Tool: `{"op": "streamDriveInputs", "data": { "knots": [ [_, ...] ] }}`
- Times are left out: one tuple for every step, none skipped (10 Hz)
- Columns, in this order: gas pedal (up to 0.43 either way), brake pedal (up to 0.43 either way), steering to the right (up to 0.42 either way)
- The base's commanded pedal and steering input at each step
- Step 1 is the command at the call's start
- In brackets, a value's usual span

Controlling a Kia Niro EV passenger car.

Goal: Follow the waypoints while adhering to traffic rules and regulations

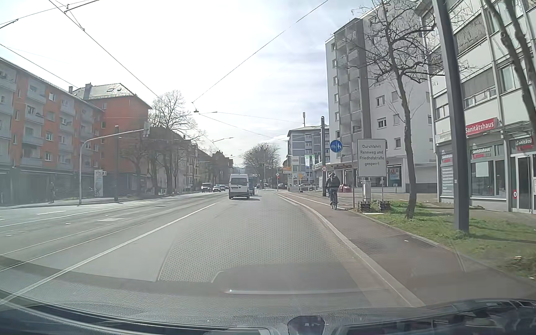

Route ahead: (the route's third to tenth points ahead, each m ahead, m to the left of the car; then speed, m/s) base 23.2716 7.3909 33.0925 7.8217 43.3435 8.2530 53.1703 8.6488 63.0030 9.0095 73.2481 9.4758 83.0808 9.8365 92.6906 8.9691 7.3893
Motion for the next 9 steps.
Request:
{"op": "streamDriveInputs", "data": {
  "knots": [
    [0.067,0.000,-0.004],
    [0.067,0.000,-0.003],
    [0.067,0.000,-0.001],
    [0.067,0.000,0.000],
    [0.067,0.000,0.000],
    [0.067,0.000,0.000],
    [0.067,0.000,0.000],
    [0.067,0.000,0.000],
    [0.067,0.000,0.000]
  ]
}}
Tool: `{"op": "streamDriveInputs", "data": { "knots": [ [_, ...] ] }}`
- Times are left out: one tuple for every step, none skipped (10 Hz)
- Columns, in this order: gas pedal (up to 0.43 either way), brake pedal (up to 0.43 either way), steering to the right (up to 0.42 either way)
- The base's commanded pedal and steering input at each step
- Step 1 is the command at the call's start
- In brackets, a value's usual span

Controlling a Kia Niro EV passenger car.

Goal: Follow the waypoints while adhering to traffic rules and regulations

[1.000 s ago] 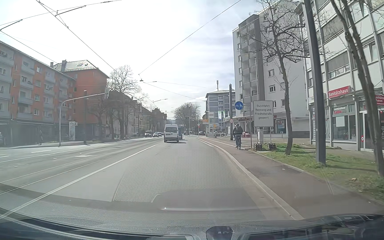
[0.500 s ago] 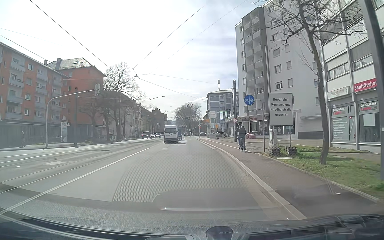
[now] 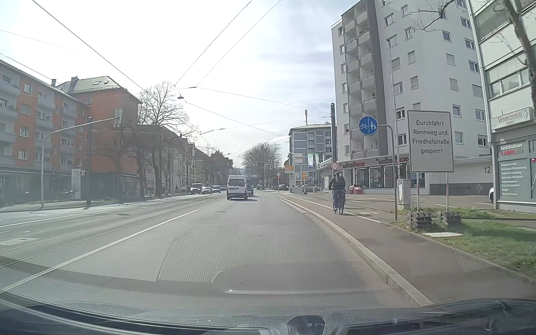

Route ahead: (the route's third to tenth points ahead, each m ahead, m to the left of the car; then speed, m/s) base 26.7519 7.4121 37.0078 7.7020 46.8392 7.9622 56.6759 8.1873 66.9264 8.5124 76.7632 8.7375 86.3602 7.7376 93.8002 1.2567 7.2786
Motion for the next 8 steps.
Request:
{"op": "streamDriveInputs", "data": {
  "knots": [
    [0.067,0.000,-0.002],
    [0.067,0.000,-0.004],
    [0.067,0.000,-0.005],
    [0.067,0.000,-0.005],
    [0.067,0.000,-0.005],
    [0.067,0.000,-0.006],
    [0.067,0.000,-0.008],
    [0.067,0.000,-0.010]
  ]
}}
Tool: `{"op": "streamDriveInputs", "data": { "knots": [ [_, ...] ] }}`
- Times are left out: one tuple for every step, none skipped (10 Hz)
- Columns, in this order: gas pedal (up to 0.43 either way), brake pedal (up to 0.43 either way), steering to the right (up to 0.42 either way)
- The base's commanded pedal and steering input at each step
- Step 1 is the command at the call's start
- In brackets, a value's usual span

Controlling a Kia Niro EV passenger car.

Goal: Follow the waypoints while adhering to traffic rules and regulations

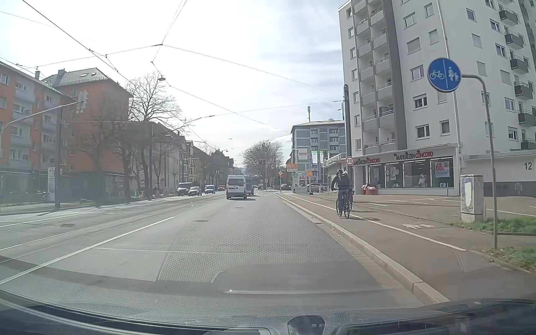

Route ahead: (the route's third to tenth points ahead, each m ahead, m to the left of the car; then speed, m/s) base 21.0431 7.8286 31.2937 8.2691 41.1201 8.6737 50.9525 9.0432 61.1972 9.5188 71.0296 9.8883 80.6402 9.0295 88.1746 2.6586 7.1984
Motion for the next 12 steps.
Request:
{"op": "streamDriveInputs", "data": {
  "knots": [
    [0.067,0.000,-0.010],
    [0.067,0.000,-0.010],
    [0.067,0.000,-0.010],
    [0.067,0.000,-0.011],
    [0.067,0.000,-0.011],
    [0.067,0.000,-0.011],
    [0.067,0.000,-0.007],
    [0.067,0.000,-0.001],
    [0.067,0.000,0.000],
    [0.067,0.000,0.000],
    [0.059,0.000,-0.001],
    [0.059,0.000,-0.003]
  ]
}}
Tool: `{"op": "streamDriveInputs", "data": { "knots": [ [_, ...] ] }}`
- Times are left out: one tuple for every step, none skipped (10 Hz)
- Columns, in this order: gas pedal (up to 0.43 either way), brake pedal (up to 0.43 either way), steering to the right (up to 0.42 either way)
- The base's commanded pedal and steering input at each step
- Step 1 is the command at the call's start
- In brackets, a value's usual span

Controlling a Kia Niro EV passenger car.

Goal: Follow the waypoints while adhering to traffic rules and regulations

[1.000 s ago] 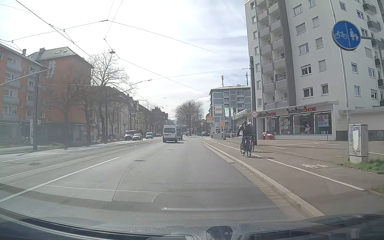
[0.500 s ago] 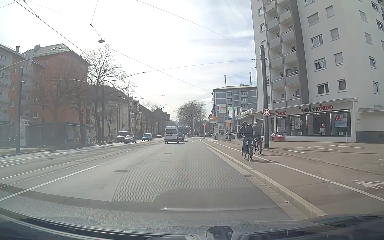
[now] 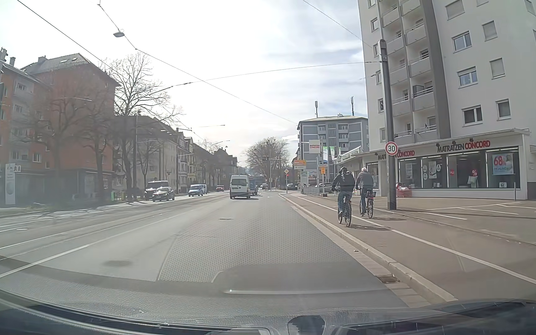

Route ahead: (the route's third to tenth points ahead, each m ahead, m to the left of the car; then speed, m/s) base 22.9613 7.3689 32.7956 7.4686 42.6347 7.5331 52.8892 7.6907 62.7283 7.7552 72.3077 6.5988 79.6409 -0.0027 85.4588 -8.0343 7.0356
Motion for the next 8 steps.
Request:
{"op": "streamDriveInputs", "data": {
  "knots": [
    [0.039,0.000,-0.005],
    [0.028,0.000,-0.007],
    [0.028,0.000,-0.008],
    [0.028,0.000,-0.008],
    [0.028,0.000,-0.008],
    [0.020,0.000,-0.008],
    [0.020,0.000,-0.008],
    [0.020,0.000,-0.008]
  ]
}}
